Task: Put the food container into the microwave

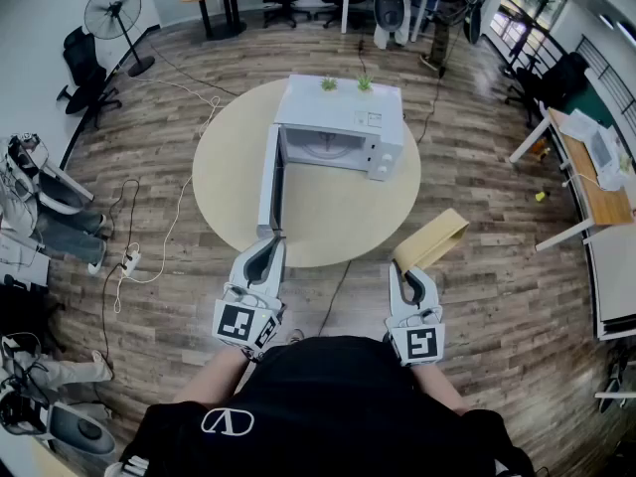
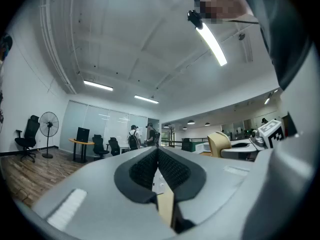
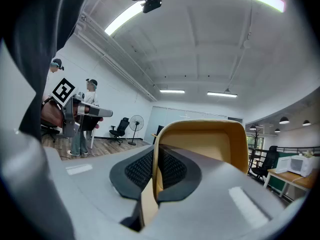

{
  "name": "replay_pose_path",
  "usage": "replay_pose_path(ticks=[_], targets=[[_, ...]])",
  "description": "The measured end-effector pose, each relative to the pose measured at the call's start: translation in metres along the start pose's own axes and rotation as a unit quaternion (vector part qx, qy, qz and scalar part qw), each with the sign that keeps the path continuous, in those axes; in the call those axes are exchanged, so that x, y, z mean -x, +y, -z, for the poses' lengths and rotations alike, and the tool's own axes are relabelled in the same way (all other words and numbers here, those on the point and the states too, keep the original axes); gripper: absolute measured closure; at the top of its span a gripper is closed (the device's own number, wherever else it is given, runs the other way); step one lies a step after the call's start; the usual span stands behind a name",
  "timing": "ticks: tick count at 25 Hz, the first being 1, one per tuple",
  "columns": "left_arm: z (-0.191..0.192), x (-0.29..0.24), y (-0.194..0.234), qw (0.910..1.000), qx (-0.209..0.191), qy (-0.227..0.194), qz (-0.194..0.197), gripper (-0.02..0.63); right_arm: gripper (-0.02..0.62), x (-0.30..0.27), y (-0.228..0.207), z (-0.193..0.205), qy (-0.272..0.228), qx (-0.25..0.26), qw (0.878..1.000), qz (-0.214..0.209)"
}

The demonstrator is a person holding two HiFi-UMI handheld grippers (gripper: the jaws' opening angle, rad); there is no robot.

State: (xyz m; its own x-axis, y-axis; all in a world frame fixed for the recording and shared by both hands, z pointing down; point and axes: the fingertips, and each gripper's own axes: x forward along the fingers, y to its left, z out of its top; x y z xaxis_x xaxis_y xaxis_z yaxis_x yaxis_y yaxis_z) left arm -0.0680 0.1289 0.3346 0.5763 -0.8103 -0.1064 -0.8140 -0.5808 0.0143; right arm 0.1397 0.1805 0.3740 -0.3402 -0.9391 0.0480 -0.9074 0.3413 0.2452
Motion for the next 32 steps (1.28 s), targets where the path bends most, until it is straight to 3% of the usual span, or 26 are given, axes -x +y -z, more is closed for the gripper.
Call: replay_pose_path(ticks=[12, 20, 32], targets=[[-0.006, -0.001, -0.007, 1.0000, 0.000, -0.005, -0.007, 0.606, 0.583, 0.003, -0.004, -0.004, -0.017, -0.007, 1.000, -0.017], [-0.002, -0.002, -0.022, 0.9999, 0.000, 0.005, -0.009, 0.606, 0.583, 0.012, -0.017, 0.004, -0.014, -0.028, 1.000, -0.004], [0.006, -0.020, -0.065, 0.9986, -0.035, 0.018, -0.035, 0.606, 0.583, 0.031, -0.046, 0.026, -0.025, -0.048, 0.998, -0.045]])
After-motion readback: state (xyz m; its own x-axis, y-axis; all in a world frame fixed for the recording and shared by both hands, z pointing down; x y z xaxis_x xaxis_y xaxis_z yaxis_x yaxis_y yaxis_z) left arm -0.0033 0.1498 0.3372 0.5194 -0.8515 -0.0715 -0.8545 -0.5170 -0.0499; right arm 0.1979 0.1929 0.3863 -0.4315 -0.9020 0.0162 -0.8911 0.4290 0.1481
